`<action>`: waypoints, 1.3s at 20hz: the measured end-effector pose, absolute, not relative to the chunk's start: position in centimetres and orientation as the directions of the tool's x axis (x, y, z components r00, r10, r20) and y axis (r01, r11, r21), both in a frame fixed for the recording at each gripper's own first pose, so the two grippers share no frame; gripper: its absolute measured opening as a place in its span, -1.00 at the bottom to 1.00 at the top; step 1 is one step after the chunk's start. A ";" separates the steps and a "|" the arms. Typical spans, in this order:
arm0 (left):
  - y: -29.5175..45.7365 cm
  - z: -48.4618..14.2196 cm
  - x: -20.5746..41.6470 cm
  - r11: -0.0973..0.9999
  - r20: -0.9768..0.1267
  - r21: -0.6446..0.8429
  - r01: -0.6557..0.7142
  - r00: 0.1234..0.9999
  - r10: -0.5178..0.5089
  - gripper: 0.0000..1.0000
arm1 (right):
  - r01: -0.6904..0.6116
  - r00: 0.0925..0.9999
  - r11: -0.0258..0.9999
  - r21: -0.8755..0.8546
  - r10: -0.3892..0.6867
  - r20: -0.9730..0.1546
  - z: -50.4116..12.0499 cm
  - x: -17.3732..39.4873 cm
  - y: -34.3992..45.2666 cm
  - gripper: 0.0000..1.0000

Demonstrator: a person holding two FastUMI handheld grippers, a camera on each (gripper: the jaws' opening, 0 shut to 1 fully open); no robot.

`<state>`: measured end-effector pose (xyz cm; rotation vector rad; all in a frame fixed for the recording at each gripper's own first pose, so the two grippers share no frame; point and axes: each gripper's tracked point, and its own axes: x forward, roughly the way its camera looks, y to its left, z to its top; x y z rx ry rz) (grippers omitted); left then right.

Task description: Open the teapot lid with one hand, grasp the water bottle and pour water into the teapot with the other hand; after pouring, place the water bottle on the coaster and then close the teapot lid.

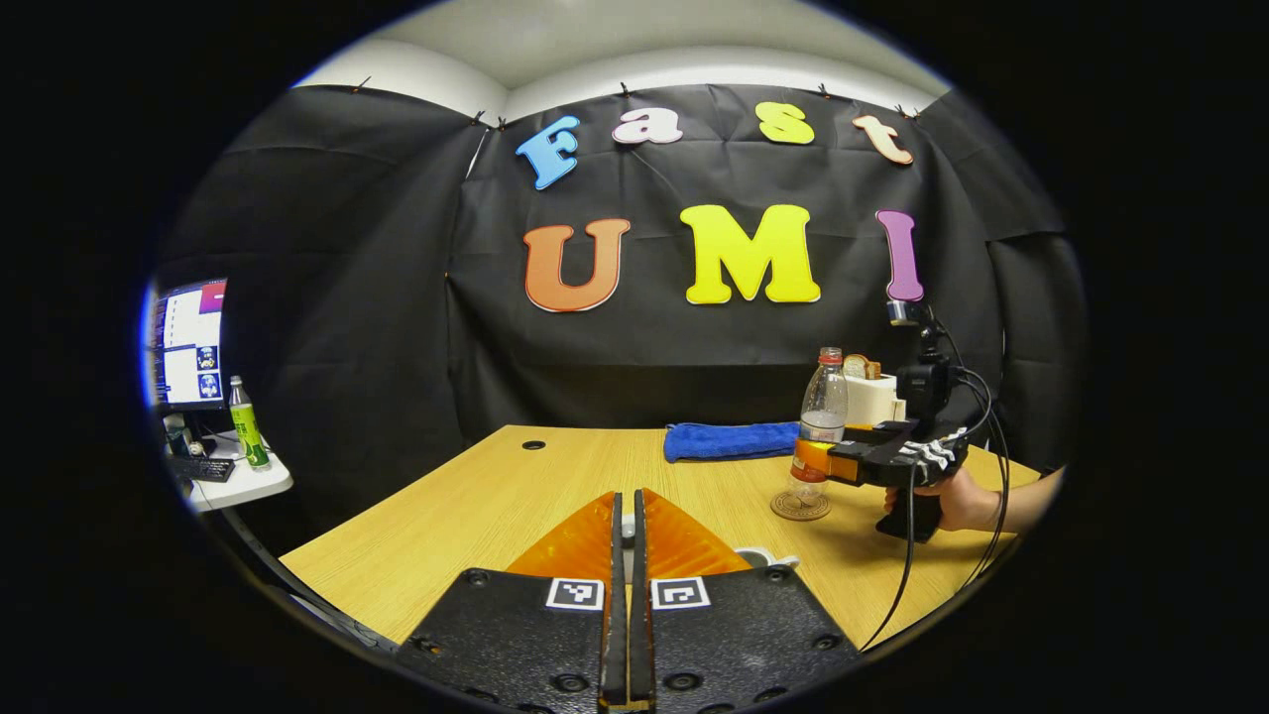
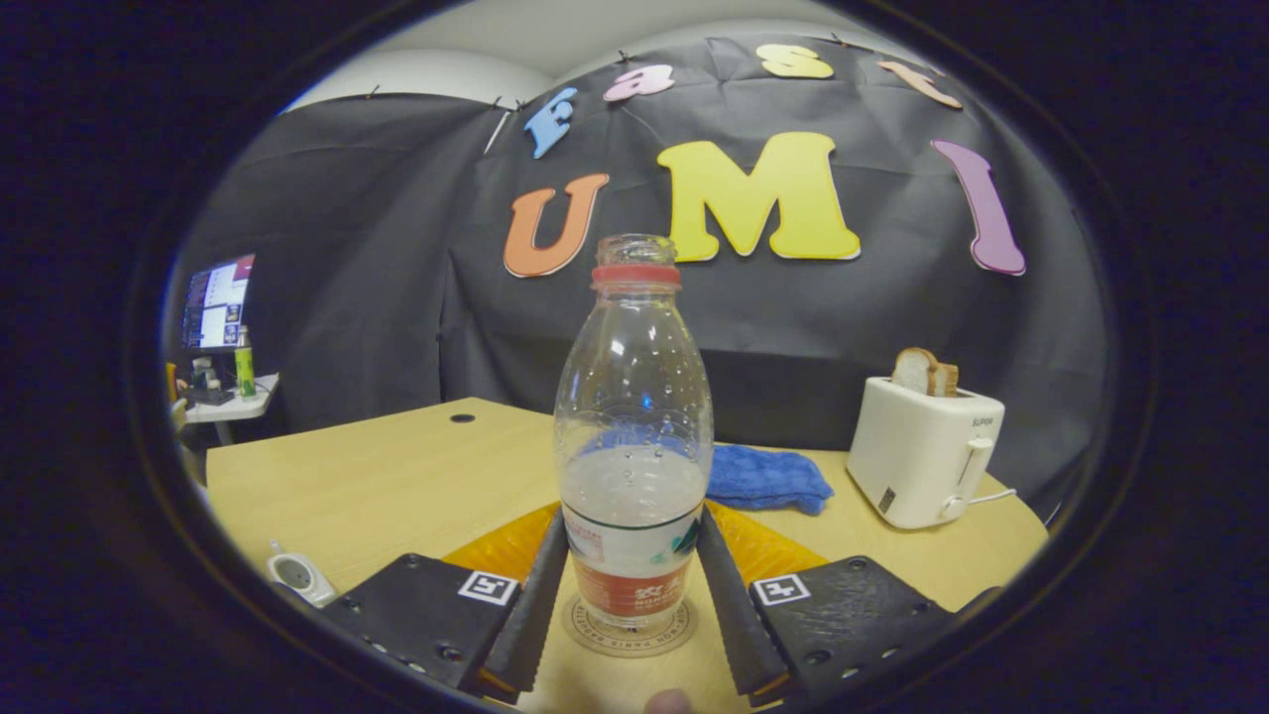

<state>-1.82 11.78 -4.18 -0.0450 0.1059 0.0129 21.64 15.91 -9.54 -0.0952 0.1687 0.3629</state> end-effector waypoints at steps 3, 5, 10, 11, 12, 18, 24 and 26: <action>11.9 -4.2 -1.8 0.999 -0.111 -0.048 -0.020 0.994 0.015 -0.93 | -0.355 0.921 0.932 -0.067 0.337 -0.194 -10.4 22.0 15.9 0.42; 12.1 -4.1 -1.9 0.999 -0.106 -0.047 -0.022 0.994 0.017 -0.93 | -0.352 0.920 0.934 -0.054 0.335 -0.202 -10.8 22.3 15.7 0.42; 12.2 -4.1 -1.8 0.999 -0.105 -0.046 -0.021 0.994 0.016 -0.93 | -0.342 0.922 0.939 -0.031 0.328 -0.207 -11.5 22.3 15.4 0.45; 12.2 -4.1 -1.9 0.999 -0.106 -0.047 -0.020 0.994 0.015 -0.93 | -0.341 0.922 0.940 -0.034 0.326 -0.210 -11.4 22.3 15.5 0.46; 12.1 -4.0 -1.9 0.999 -0.105 -0.046 -0.020 0.994 0.015 -0.93 | -0.340 0.922 0.940 -0.038 0.325 -0.211 -11.5 22.3 15.5 0.48; 12.2 -4.1 -1.9 0.999 -0.105 -0.042 -0.026 0.994 0.021 -0.93 | -0.334 0.919 0.942 -0.037 0.316 -0.235 -11.7 21.8 15.0 0.89; 9.1 -3.7 -1.4 0.998 -0.066 -0.062 0.023 0.997 -0.027 -0.93 | -0.343 0.916 0.938 0.047 0.345 -0.205 -9.2 15.5 11.7 0.90; 6.7 -4.2 -0.7 0.993 -0.058 -0.095 0.069 0.995 -0.075 -0.92 | -0.314 0.931 0.948 0.041 0.317 -0.179 -8.4 12.5 8.7 0.92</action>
